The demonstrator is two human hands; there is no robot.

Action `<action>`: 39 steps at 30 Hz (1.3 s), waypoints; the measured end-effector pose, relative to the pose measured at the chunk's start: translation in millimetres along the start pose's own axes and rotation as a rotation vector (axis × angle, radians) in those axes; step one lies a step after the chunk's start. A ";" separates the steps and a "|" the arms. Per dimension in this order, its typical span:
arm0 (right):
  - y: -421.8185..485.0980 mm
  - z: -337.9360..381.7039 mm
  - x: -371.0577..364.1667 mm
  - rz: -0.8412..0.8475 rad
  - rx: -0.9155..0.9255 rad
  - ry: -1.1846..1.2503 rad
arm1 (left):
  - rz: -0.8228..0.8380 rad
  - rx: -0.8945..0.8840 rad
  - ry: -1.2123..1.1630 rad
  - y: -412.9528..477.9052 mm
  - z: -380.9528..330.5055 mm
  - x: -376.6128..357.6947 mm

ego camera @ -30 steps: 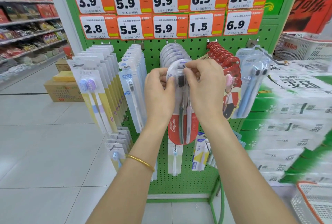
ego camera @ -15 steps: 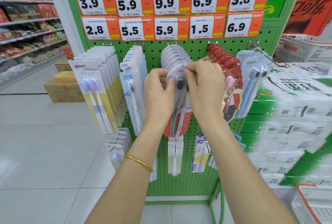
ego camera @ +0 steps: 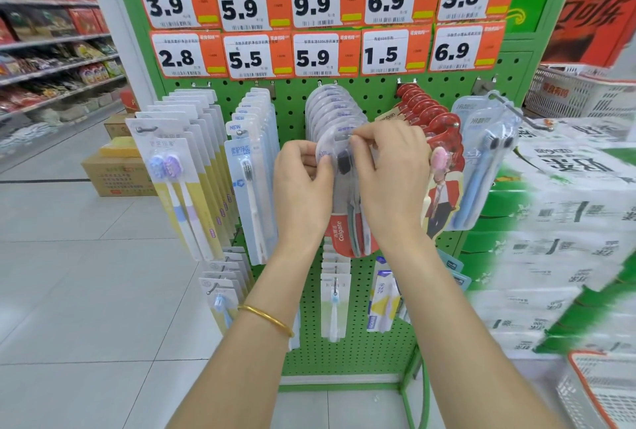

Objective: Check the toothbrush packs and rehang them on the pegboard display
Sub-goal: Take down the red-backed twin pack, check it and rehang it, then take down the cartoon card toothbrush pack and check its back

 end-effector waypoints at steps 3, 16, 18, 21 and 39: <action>-1.9 -0.1 0.4 0.007 -0.009 0.001 | 0.007 0.004 -0.005 -1.8 1.2 1.0; -5.8 -0.4 -0.7 0.025 -0.047 -0.016 | 0.026 -0.009 0.002 -3.8 -0.4 4.7; -6.6 -0.1 0.7 0.020 -0.067 0.009 | 0.023 -0.022 0.016 -3.8 -1.4 5.1; -7.3 -0.1 3.6 0.015 -0.083 0.020 | 0.004 -0.047 0.036 -2.9 -1.2 5.4; -47.9 -49.6 77.7 -0.057 -0.291 -0.013 | -0.126 -0.362 0.078 -72.2 -32.7 -14.5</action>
Point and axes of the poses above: each hand's wrist, its own y-axis towards the middle knuckle, its own x-axis out of the back of the hand, z = x × y, the point moved 5 cm from there along y, towards the middle knuckle, and after that the axes turned 8 degrees about y, right-handed, at the moved point
